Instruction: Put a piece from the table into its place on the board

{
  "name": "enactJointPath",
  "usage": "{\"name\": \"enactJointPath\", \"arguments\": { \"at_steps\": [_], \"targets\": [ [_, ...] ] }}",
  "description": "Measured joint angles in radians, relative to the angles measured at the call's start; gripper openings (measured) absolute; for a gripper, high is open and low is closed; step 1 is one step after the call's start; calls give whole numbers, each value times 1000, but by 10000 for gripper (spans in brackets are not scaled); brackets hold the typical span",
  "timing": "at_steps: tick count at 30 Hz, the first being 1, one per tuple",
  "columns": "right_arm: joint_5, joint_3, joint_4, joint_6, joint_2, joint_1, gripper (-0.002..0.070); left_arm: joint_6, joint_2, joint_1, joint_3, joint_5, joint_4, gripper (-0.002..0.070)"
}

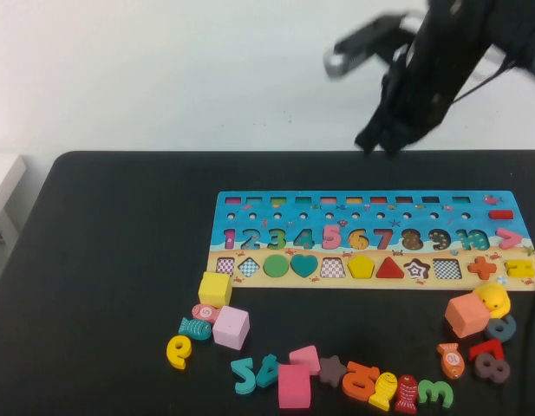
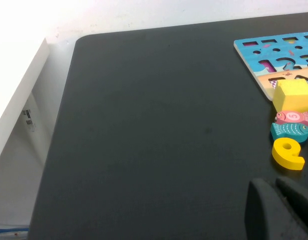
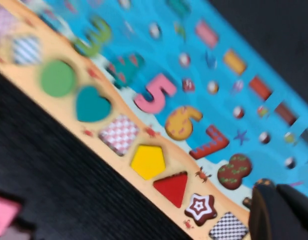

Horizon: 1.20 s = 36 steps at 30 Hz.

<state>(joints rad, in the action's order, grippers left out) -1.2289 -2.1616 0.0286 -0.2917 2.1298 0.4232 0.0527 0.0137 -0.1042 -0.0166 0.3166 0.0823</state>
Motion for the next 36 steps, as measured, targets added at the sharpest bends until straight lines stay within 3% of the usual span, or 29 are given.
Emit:
{"name": "enactJointPath", "arguments": {
  "at_steps": [17, 27, 36],
  "targets": [
    [-6, 336, -11, 38, -685, 2, 19, -2, 0, 0, 0, 0, 0, -1],
    [-6, 360, -285, 143, -781, 2, 19, -2, 0, 0, 0, 0, 0, -1],
    [-6, 370, -215, 53, -812, 2, 19, -4, 0, 0, 0, 0, 0, -1]
  ]
}}
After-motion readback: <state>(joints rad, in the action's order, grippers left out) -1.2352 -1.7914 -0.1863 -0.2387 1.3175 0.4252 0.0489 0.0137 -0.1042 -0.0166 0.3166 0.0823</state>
